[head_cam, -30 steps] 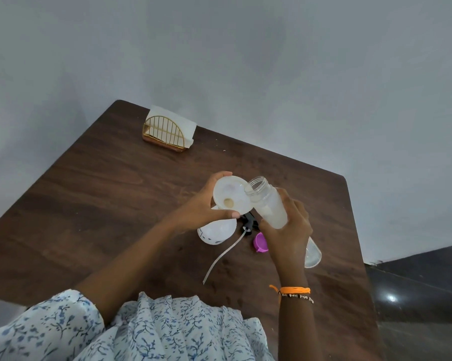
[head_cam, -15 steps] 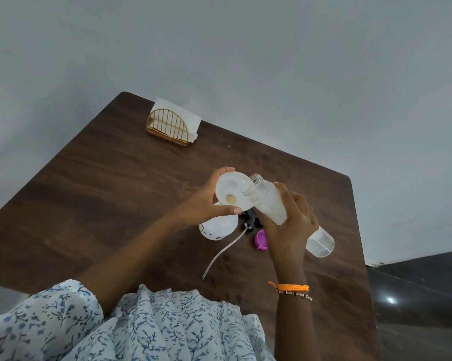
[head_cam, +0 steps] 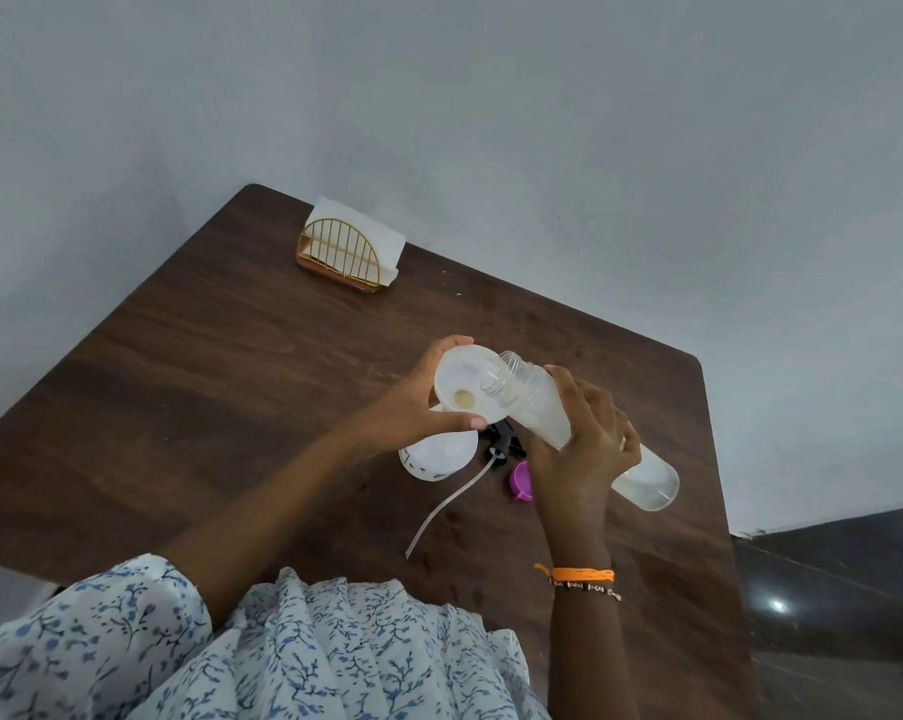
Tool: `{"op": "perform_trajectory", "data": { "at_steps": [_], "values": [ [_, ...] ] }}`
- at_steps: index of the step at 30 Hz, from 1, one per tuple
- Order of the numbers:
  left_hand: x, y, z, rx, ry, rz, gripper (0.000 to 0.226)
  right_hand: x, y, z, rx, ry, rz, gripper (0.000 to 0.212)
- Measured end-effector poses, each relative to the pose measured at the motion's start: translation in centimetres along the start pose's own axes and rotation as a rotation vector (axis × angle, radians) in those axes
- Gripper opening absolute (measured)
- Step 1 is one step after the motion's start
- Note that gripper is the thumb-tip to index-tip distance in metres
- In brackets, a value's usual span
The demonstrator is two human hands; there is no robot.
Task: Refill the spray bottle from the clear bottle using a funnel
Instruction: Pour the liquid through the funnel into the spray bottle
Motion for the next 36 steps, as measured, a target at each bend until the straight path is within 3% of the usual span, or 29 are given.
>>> {"op": "perform_trajectory", "data": {
  "at_steps": [36],
  "values": [
    [-0.20,-0.26,-0.04,0.006,0.023,0.021,0.084,0.76,-0.43,0.05,-0.004,-0.076,0.006,0.067]
  ]
}}
Point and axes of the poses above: each hand's wrist, its own y-axis towards the middle knuckle, its own z-axis out of the palm, x = y × z, the point moved 7 cm from there along y, towards the middle knuckle, and after that the axes turned 15 degrees about z, right-handed, at the moved point
